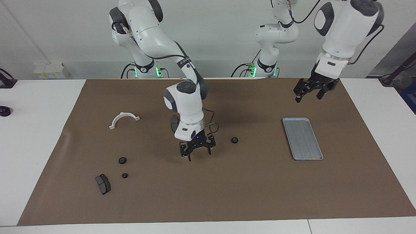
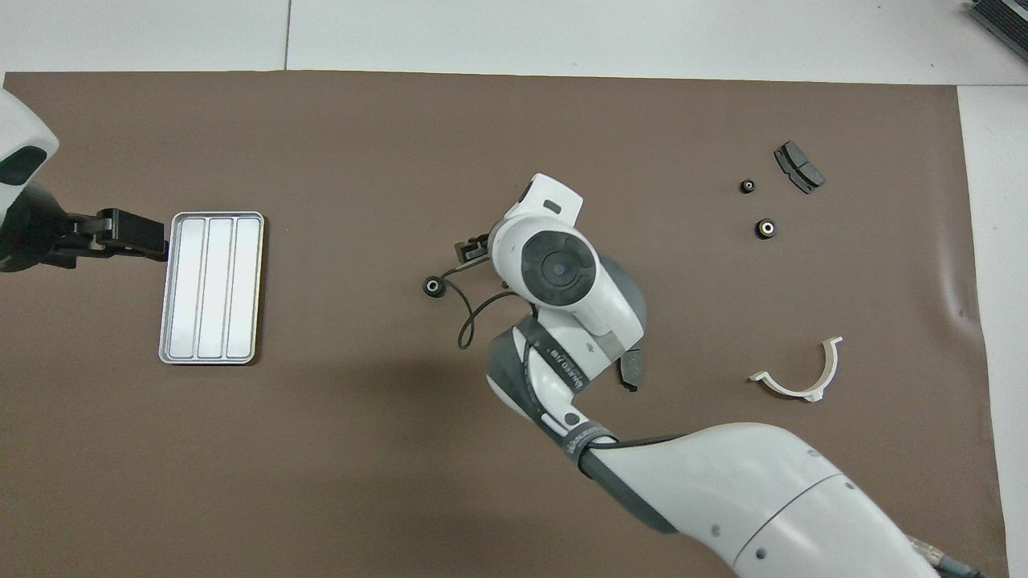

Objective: Pick bearing gear from pile to tray
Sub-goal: 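Carry the bearing to the table middle and release it with the right gripper, then grasp the middle bearing with the left gripper while the right gripper grasps another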

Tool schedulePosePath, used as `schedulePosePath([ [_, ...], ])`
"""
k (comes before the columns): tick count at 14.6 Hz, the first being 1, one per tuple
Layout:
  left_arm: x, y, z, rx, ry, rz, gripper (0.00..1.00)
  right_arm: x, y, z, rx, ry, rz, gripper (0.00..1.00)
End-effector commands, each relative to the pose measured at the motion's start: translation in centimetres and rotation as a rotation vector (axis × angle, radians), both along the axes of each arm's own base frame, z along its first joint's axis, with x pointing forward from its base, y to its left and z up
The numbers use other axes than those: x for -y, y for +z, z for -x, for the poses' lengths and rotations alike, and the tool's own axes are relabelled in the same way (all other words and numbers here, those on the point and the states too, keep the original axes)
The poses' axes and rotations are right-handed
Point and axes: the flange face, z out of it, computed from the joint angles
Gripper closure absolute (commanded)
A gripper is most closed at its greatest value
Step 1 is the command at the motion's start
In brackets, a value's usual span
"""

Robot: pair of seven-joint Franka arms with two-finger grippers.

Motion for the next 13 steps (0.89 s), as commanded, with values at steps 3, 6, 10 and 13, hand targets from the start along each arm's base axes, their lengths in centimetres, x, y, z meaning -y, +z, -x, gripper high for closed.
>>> schedulePosePath([
  [3, 10.3, -10.2, -0.6, 0.023, 0.212, -0.034, 0.00, 13.5, -1.0, -3.4, -0.072, -0.045, 0.084, 0.03],
  [6, 16.4, -16.0, 0.1, -0.001, 0.254, -0.050, 0.00, 20.4, -2.5, -3.2, -0.170, -0.107, 0.119, 0.03],
  [10, 22.3, -23.0, 0.4, 0.040, 0.322, -0.060, 0.01, 26.2, -3.4, -1.9, -0.257, -0.168, 0.137, 0.07],
  [13, 23.1, -24.1, 1.1, 0.046, 0.332, -0.042, 0.25, 28.0, -4.5, -0.5, -0.293, -0.191, 0.136, 0.15],
])
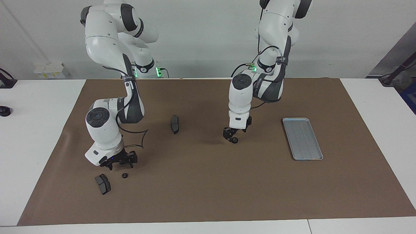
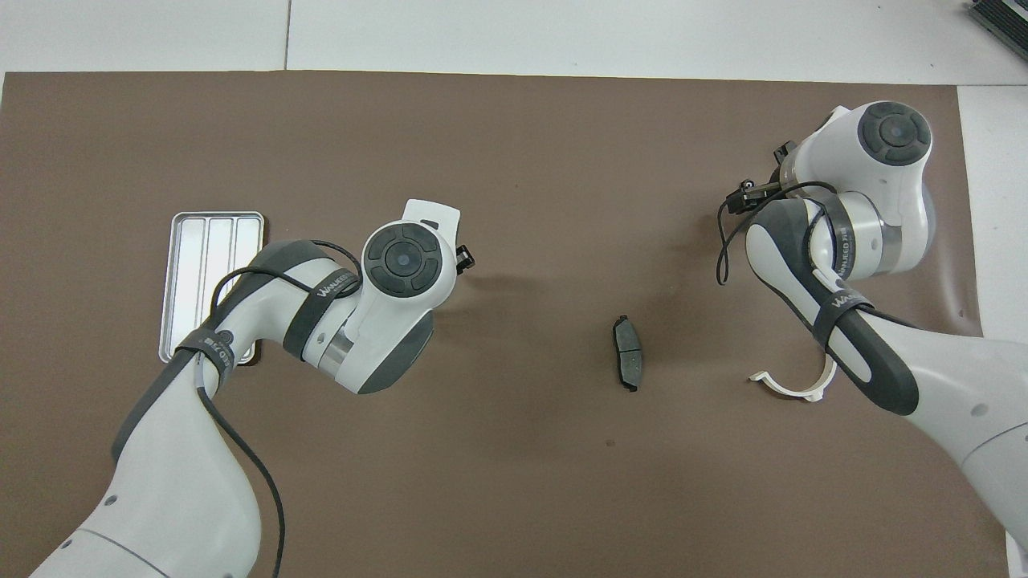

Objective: Pick bearing gear from pile to tray
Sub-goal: 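Grasp the middle bearing with the left gripper while the right gripper grasps another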

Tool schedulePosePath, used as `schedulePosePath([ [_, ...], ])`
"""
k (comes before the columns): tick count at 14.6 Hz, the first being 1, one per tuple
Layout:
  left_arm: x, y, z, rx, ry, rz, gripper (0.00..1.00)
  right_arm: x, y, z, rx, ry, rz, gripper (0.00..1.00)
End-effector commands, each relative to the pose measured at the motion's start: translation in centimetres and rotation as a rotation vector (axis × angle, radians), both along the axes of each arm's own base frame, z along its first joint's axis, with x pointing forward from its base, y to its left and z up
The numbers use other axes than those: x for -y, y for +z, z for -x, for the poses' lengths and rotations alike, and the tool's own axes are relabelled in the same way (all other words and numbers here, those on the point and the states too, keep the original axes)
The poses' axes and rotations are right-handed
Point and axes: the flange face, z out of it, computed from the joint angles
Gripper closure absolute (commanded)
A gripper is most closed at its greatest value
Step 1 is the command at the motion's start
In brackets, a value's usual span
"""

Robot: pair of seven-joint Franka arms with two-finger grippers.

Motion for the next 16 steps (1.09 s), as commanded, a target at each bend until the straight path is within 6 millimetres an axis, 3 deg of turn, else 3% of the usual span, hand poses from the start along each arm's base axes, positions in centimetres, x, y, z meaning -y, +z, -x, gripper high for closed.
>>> schedulePosePath([
  [1, 0.3, -0.3, -0.2, 0.034, 0.018, 0.002, 0.31, 1.2, -0.4, 2.1, -0.035, 0.002, 0.006, 0.17],
  [3, -0.1, -0.9, -0.2, 0.045, 0.019, 0.014, 0.38, 1.0, -0.8, 2.9, -0.050, -0.002, 0.003, 0.23],
  [10, -0.7, -2.4, 0.6, 0.051, 0.000, 0.026, 0.44, 1.1, -1.2, 3.7, -0.073, -0.001, 0.004, 0.49],
  [12, -0.8, -2.4, 0.6, 0.051, -0.001, 0.026, 0.50, 1.0, -1.1, 3.6, -0.066, 0.001, 0.004, 0.61],
  [14, -0.9, -2.4, 0.5, 0.052, -0.002, 0.026, 1.00, 1.0, -1.1, 3.5, -0.061, 0.001, 0.003, 0.72],
  [16, -1.0, -2.1, 0.2, 0.052, -0.012, 0.022, 1.00, 1.0, -1.0, 3.4, -0.058, 0.000, 0.003, 0.84],
])
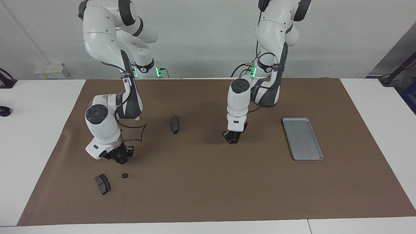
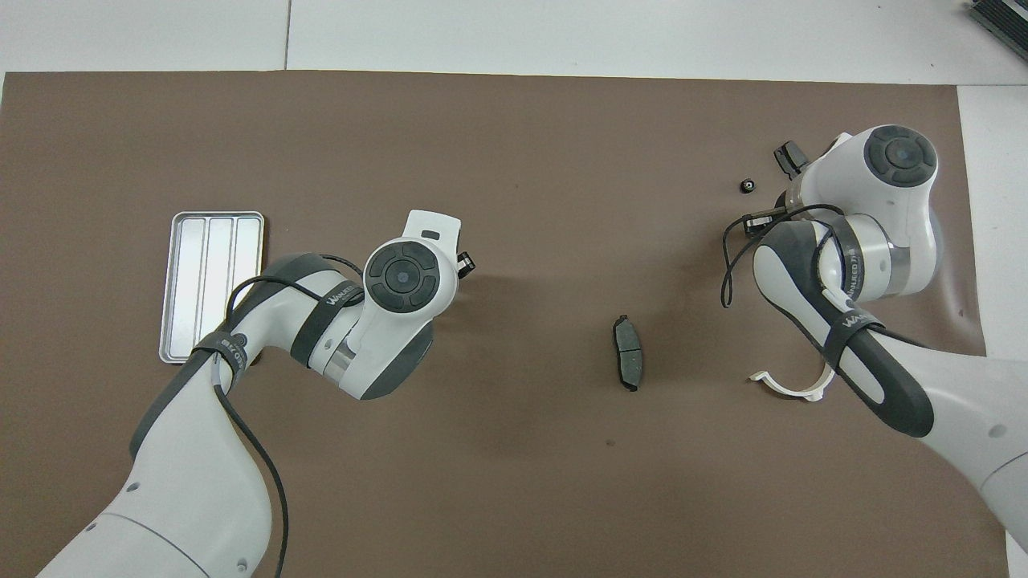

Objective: Pick bearing gear from pile to tray
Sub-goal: 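Grasp the middle bearing with the left gripper while the right gripper grasps another, then place the bearing on the tray with the left gripper while the right gripper carries another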

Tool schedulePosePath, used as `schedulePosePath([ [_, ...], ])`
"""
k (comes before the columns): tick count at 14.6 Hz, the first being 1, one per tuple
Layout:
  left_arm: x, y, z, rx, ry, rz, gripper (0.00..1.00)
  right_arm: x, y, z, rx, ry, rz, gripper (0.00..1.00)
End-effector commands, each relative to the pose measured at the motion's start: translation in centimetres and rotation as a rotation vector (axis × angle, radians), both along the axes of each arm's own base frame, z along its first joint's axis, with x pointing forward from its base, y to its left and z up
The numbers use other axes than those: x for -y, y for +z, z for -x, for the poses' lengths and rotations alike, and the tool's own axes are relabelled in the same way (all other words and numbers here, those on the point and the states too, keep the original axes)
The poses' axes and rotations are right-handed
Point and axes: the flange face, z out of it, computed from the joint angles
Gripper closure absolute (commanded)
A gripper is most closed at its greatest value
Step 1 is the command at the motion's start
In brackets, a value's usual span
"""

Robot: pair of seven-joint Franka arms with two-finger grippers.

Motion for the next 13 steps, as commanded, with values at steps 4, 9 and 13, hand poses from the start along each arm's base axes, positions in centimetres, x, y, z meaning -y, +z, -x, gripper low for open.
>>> schedulePosePath([
  [4, -1.7, 3.9, -1.3, 0.008, 0.010, -0.040, 1.00, -0.7, 0.7, 0.1, 0.011, 0.024, 0.003, 1.00],
  [9, -13.7, 12.8, -2.4, -0.039, -0.003, -0.078, 1.00, -12.1, 4.7, -0.4, 0.116, 0.158, -0.088, 1.00],
  [13, -28.5, 11.6, -3.3, -0.137, -0.165, -0.008, 1.00, -25.9, 6.8, 2.1, 0.224, 0.211, -0.177, 1.00],
])
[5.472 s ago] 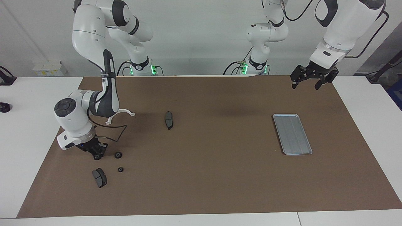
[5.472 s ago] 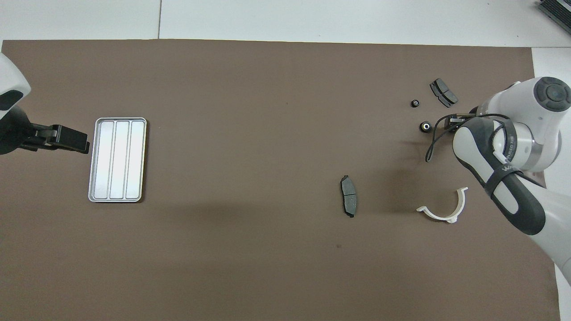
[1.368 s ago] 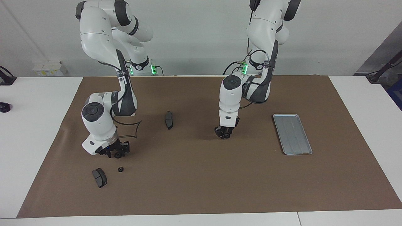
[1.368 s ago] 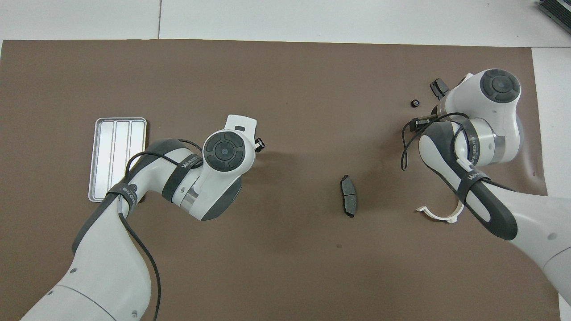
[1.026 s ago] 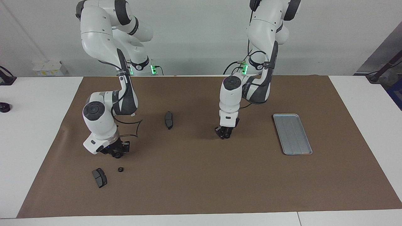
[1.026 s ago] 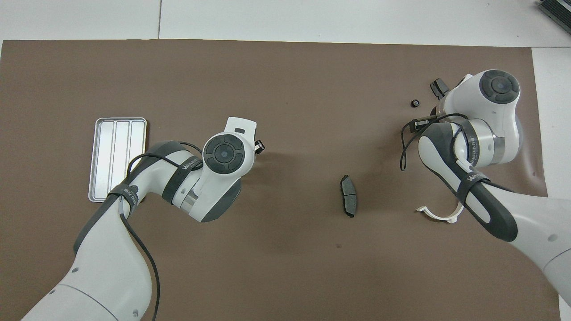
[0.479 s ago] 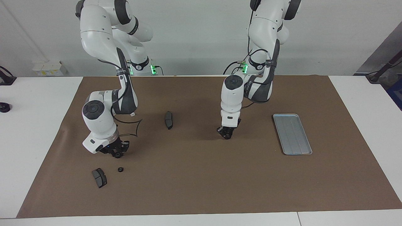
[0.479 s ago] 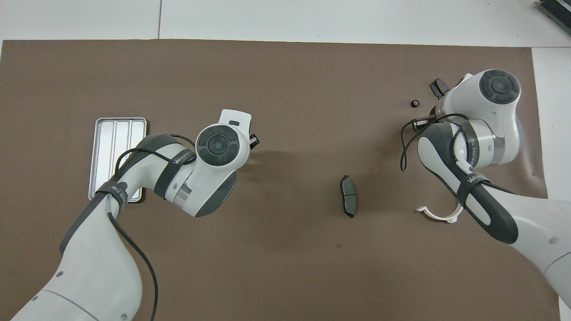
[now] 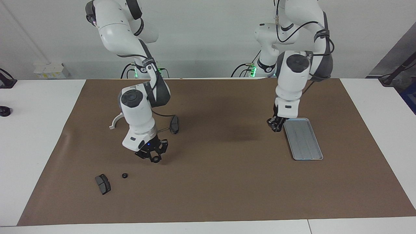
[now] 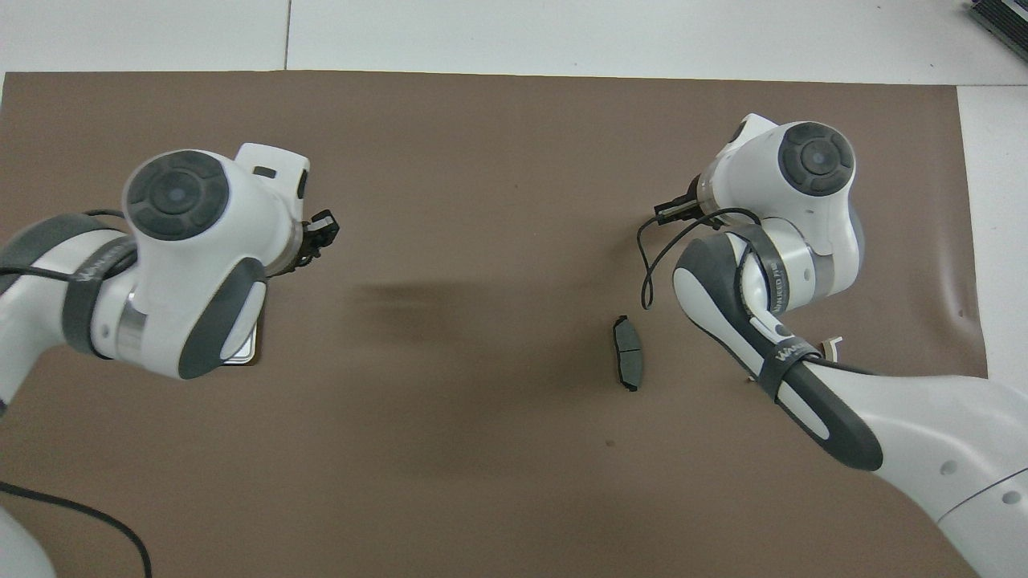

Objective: Pick bearing gear from pile to tray
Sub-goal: 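Place the bearing on the tray with the left gripper while the right gripper carries another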

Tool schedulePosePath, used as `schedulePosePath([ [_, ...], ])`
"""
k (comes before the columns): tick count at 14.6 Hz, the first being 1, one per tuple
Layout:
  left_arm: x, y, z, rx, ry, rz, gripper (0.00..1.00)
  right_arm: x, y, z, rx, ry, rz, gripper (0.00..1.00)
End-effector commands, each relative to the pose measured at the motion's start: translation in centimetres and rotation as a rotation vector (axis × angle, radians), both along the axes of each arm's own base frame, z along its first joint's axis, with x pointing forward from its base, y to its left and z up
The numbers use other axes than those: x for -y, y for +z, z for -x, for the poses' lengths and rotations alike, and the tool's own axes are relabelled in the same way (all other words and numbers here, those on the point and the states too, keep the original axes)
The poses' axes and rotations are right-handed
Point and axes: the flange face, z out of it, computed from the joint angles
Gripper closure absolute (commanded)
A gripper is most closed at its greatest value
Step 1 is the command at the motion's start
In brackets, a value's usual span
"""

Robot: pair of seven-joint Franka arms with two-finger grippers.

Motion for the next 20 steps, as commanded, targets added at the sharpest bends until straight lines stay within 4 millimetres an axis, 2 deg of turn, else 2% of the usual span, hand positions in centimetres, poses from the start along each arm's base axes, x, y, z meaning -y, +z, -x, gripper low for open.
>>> schedulePosePath([
  [1, -7.8, -2.1, 1.1, -0.049, -0.113, 0.041, 1.00, -8.8, 1.1, 2.7, 0.041, 0.004, -0.051, 1.00],
  [2, -10.2, -2.8, 1.8, -0.048, -0.138, 0.040, 1.00, -11.9, 1.5, 4.0, 0.046, 0.017, -0.067, 1.00],
  [3, -11.3, -4.1, 2.7, -0.028, -0.137, 0.045, 1.00, -14.6, 2.0, 5.1, 0.063, 0.040, -0.087, 1.00],
  [5, -10.7, -6.7, 3.9, 0.017, -0.128, 0.061, 1.00, -19.3, 1.7, 7.2, 0.101, 0.075, -0.147, 1.00],
  [7, -10.1, -8.1, 4.7, 0.014, -0.135, 0.061, 1.00, -24.0, -0.9, 9.7, 0.113, 0.072, -0.218, 0.97],
  [8, -9.6, -8.4, 4.8, 0.006, -0.144, 0.062, 0.90, -25.3, -2.0, 10.5, 0.101, 0.060, -0.233, 0.96],
  [9, -9.5, -9.2, 5.4, -0.006, -0.145, 0.062, 0.79, -26.3, -2.9, 11.3, 0.086, 0.057, -0.233, 0.88],
  [10, -9.3, -9.5, 5.6, -0.007, -0.152, 0.062, 0.50, -26.8, -3.0, 11.8, 0.082, 0.055, -0.235, 0.80],
  [11, -8.9, -9.2, 5.4, -0.009, -0.165, 0.062, 0.01, -26.9, -3.1, 12.0, 0.079, 0.048, -0.235, 0.65],
  [12, -8.7, -8.1, 4.5, 0.007, -0.165, 0.062, 0.00, -27.0, -2.9, 12.0, 0.080, 0.039, -0.238, 0.36],
  [13, -8.4, -6.6, 3.8, -0.007, -0.163, 0.064, 0.00, -26.9, -3.0, 12.0, 0.072, 0.025, -0.234, 0.24],
  [14, -7.6, -4.7, 3.0, -0.023, -0.176, 0.064, 0.00, -26.6, -3.1, 11.8, 0.071, 0.012, -0.230, 0.23],
  [16, -6.5, -0.9, 1.3, -0.035, -0.178, 0.067, 0.00, -23.8, -2.2, 9.4, 0.091, -0.031, -0.202, 0.23],
  [17, -4.6, 0.4, 0.9, -0.027, -0.158, 0.070, 0.00, -22.2, -0.7, 7.6, 0.103, -0.063, -0.186, 0.23],
  [20, 3.7, 0.5, 0.9, 0.069, -0.025, 0.098, 0.00, -14.0, 1.9, 2.8, 0.071, -0.120, -0.077, 0.25],
])
